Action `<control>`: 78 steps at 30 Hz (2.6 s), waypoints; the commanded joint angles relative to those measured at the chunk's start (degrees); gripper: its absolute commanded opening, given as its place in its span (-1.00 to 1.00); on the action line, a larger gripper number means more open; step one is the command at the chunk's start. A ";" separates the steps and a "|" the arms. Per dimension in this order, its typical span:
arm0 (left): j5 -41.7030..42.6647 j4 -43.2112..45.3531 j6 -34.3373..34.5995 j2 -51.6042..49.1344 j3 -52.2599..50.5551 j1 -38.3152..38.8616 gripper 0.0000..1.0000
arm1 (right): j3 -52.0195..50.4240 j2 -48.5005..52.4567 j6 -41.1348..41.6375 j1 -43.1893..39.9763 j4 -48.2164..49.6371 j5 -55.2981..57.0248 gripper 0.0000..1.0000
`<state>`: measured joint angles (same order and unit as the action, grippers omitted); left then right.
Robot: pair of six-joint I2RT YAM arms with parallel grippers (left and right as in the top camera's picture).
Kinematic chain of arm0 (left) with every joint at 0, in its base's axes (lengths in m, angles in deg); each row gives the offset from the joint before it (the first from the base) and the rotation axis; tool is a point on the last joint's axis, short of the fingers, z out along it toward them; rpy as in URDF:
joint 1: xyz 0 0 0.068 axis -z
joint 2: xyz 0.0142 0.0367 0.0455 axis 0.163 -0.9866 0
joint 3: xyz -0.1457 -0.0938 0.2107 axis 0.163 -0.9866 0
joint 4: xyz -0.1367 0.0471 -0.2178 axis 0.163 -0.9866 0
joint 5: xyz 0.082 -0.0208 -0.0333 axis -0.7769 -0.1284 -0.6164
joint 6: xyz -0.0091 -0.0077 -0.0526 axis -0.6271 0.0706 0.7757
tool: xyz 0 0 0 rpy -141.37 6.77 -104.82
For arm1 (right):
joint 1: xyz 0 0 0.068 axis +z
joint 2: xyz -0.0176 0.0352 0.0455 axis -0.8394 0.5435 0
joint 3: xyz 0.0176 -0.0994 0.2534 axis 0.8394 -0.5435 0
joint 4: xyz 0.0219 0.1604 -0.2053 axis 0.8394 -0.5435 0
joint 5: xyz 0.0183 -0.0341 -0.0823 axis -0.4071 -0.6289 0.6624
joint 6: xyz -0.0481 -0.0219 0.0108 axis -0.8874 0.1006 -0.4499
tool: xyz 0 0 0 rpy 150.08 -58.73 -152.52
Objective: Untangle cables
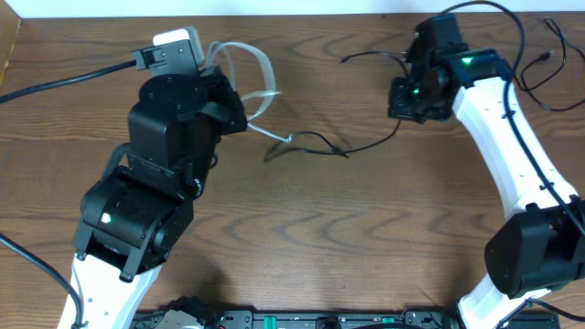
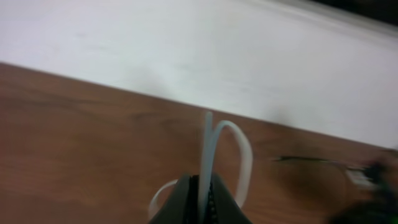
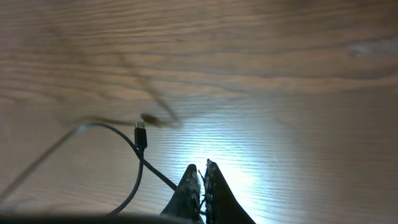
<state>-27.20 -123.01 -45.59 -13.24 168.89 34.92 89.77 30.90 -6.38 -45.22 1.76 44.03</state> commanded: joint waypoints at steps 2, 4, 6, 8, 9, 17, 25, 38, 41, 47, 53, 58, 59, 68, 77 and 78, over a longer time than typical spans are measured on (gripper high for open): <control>-11.80 -2.78 -1.09 -0.63 0.42 -0.26 -0.85 | -0.15 0.48 0.07 -3.72 -1.46 1.05 -0.98; -16.55 -3.02 -1.09 -1.14 0.42 -0.48 -0.85 | -0.15 0.48 -0.55 -5.66 -2.21 1.44 -0.98; -19.96 -3.04 -1.09 -1.62 0.42 -1.31 -0.85 | -0.15 0.48 -0.46 -8.02 -3.26 2.93 -0.98; -20.87 -3.32 -1.09 -2.01 0.42 -2.73 -0.85 | -0.15 0.48 -0.44 -11.21 -4.31 3.13 -0.98; -20.87 -3.69 -1.07 -2.29 0.42 -3.58 -0.85 | -0.15 0.48 -0.13 -12.90 -4.81 3.10 -0.98; -20.61 -6.23 -1.09 -4.48 0.42 -9.92 -0.85 | -0.15 0.48 -2.99 -26.45 -6.97 -2.40 -0.98; -1.25 -5.95 -5.99 -6.64 0.42 -11.50 -0.85 | 1.36 -1.05 -17.55 -34.97 -7.08 -24.24 -0.98; 12.33 -6.45 -5.99 -10.01 0.42 -11.47 -0.85 | 26.16 -8.33 -8.52 -41.18 -10.64 -11.54 -0.97; 13.38 -6.67 -5.99 -9.99 0.42 -11.47 -0.85 | 32.94 -8.33 -3.58 -43.58 -13.05 -3.19 -0.97; 13.92 -6.64 -5.99 -10.01 0.42 -11.43 -0.85 | 41.51 -8.33 -0.02 -54.21 -13.75 0.55 -0.97; 13.90 -6.64 -5.99 -10.01 0.42 -11.43 -0.85 | 41.70 -7.37 1.73 -64.26 -10.67 -0.04 -0.97; 13.90 -6.64 -5.99 -10.01 0.42 -11.43 -0.85 | 41.70 -5.03 2.10 -68.22 -7.61 -4.20 -0.97; 13.90 -6.64 -5.99 -10.01 0.42 -11.43 -0.85 | 41.70 -4.48 2.10 -68.41 -7.34 -4.85 -0.97; 13.92 -6.64 -5.99 -10.01 0.42 -11.43 -0.85 | 41.70 3.17 -1.05 -66.49 -8.61 -5.03 -0.98; 17.88 -6.64 -5.99 -10.01 0.42 -11.43 -0.85 | 41.59 10.64 -9.66 -58.60 -19.96 -5.73 -0.83; 18.38 -6.64 -5.99 -10.01 0.42 -11.43 -0.85 | 41.48 11.61 -10.58 -57.57 -20.83 -6.08 -0.82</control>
<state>-11.35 -129.68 -50.64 -23.12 168.89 23.64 130.58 40.54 -12.00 -105.57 -18.02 39.27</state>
